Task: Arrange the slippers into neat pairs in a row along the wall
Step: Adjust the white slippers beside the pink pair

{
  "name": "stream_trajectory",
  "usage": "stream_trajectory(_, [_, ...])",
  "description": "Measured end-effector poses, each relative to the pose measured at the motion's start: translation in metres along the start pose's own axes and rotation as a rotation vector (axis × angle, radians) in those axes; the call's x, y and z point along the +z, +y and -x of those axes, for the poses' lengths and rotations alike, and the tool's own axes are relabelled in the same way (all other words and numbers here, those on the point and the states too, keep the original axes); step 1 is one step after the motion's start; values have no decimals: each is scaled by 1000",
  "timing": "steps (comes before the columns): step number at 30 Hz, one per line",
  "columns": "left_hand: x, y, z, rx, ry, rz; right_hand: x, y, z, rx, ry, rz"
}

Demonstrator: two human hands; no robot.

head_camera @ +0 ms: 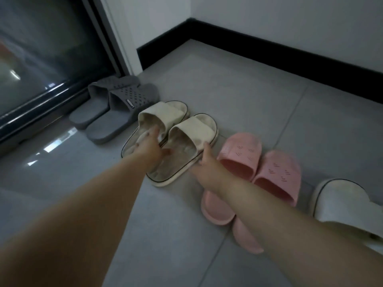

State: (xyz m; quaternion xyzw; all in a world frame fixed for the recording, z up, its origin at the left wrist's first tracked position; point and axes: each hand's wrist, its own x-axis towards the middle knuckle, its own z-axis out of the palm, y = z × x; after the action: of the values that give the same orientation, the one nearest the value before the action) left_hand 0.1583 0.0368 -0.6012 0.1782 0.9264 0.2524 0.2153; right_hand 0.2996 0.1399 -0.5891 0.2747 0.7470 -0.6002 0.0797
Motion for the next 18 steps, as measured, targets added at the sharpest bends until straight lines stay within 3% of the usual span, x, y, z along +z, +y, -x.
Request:
stream_trajectory(3, [12, -10, -11, -26, -46, -140, 3, -7, -20, 50, 91, 39])
stream_trajectory(8, [16, -14, -18, -16, 3, -118, 11, -3, -28, 77, 125, -76])
stream_trajectory(13, [16, -5, -9, -11, 37, -161, 9, -8, -20, 80, 163, -34])
stream_trajectory(18, [19, 5, -2, 40, 9, -192, 0, -11, 25, 45, 44, -23])
